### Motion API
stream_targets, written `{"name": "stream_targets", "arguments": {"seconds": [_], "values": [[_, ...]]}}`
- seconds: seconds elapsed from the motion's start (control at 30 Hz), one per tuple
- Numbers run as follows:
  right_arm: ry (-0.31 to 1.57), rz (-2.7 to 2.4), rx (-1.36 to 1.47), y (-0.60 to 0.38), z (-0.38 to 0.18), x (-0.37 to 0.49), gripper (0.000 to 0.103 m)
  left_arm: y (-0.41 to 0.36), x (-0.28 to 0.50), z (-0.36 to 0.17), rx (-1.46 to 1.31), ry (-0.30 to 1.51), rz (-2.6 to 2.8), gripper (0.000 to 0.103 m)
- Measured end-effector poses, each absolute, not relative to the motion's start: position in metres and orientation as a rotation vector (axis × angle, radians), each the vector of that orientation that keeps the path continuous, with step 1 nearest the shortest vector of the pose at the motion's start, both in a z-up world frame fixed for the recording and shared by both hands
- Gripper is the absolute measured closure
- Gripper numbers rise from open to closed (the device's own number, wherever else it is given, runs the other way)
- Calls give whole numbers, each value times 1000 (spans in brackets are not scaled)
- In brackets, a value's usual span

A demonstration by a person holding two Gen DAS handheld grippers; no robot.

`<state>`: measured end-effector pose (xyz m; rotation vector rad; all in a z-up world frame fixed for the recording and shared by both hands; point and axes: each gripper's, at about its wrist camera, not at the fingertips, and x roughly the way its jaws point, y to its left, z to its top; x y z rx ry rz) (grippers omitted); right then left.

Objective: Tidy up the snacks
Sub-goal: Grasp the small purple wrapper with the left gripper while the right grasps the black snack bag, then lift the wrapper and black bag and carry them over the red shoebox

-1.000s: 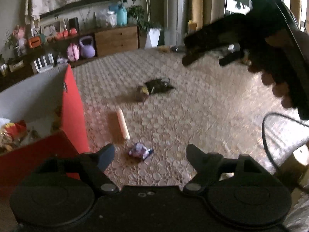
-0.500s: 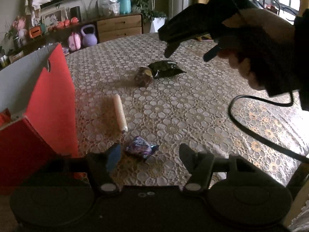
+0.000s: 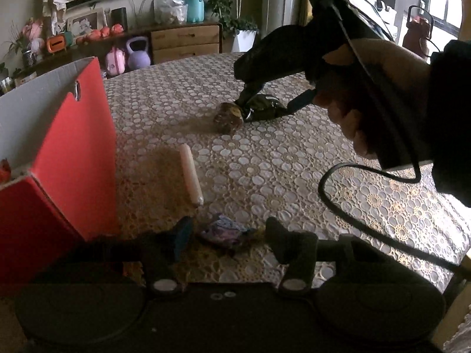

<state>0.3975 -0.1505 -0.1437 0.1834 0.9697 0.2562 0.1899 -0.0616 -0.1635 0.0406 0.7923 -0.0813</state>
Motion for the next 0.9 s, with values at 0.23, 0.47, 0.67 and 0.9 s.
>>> {"name": "stream_targets", "arguments": {"seconds": [0.23, 0.47, 0.67, 0.9], "values": [[964, 254, 176, -144, -139, 392, 54, -58, 190, -161, 35, 781, -92, 82], [954, 224, 194, -157, -133, 378, 58, -56, 188, -159, 24, 790, -98, 84], [950, 235, 200, -171, -118, 352, 58, -56, 183, -153, 8, 800, -112, 84], [939, 260, 178, -179, -91, 306, 58, -58, 171, -137, -9, 782, -124, 84]]}}
